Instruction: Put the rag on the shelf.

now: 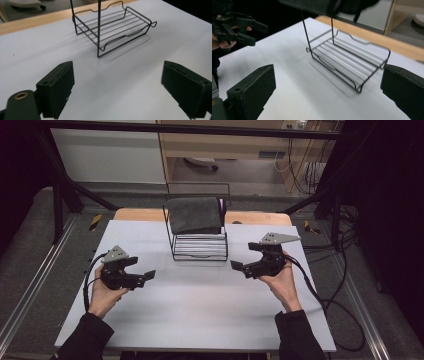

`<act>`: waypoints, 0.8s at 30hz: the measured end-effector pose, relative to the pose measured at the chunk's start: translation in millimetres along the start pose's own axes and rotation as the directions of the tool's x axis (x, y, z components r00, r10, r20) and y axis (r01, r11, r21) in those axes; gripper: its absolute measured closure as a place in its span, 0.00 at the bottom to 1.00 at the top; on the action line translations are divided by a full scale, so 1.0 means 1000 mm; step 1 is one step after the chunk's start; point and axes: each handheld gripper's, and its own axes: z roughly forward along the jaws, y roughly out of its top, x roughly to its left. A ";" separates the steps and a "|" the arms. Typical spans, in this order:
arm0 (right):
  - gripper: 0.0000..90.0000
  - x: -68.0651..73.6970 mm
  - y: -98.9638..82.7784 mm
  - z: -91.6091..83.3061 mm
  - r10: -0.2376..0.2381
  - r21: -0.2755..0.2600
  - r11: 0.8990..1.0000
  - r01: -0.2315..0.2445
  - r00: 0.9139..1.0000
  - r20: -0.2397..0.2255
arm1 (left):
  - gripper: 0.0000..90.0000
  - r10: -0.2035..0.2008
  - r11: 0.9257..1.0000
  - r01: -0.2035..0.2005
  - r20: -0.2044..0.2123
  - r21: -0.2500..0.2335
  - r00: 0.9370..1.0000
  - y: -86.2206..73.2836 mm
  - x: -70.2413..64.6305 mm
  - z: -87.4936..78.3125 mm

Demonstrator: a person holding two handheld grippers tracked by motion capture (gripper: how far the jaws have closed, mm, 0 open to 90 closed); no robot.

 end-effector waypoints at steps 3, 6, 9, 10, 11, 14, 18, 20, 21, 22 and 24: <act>0.01 -0.006 -0.021 0.001 0.027 0.008 1.000 -0.027 1.000 -0.001 | 0.13 -0.005 1.000 0.005 -0.021 0.019 1.000 -0.015 0.001 0.002; 0.01 -0.010 -0.041 0.001 0.037 0.030 0.999 -0.037 0.999 0.003 | 0.13 0.006 0.999 -0.005 -0.015 0.034 1.000 -0.026 0.000 0.004; 0.01 -0.014 -0.059 0.001 0.045 0.048 0.998 -0.045 0.999 0.003 | 0.13 0.024 0.998 -0.024 -0.006 0.049 1.000 -0.035 0.000 0.004; 0.01 -0.014 -0.065 0.001 0.053 0.051 0.997 -0.053 0.999 0.001 | 0.13 0.024 0.998 -0.024 0.001 0.053 1.000 -0.039 0.000 0.004; 0.01 -0.016 -0.070 0.000 0.054 0.056 0.997 -0.054 0.999 0.003 | 0.13 0.029 0.998 -0.029 0.003 0.061 1.000 -0.042 0.001 0.004; 0.01 -0.019 -0.086 -0.002 0.055 0.080 0.995 -0.056 0.998 0.012 | 0.13 0.017 0.998 -0.017 0.006 0.060 1.000 -0.052 0.003 0.003; 0.01 -0.022 -0.106 -0.006 0.057 0.125 0.990 -0.058 0.998 0.017 | 0.13 0.006 0.998 -0.006 0.012 0.070 1.000 -0.061 0.006 0.000; 0.01 -0.024 -0.115 -0.010 0.062 0.133 0.989 -0.064 0.998 0.014 | 0.13 0.007 0.997 -0.008 0.016 0.077 1.000 -0.065 0.007 -0.001; 0.01 -0.024 -0.120 -0.012 0.078 0.130 0.988 -0.080 0.997 0.018 | 0.13 0.001 0.997 -0.002 0.015 0.077 1.000 -0.067 0.007 -0.001; 0.01 -0.025 -0.123 -0.014 0.089 0.130 0.987 -0.091 0.996 0.020 | 0.13 0.001 0.997 -0.002 0.012 0.080 1.000 -0.069 0.008 -0.001; 0.01 -0.026 -0.130 -0.019 0.097 0.133 0.986 -0.099 0.995 0.023 | 0.13 0.002 0.996 -0.003 0.010 0.089 1.000 -0.072 0.009 -0.002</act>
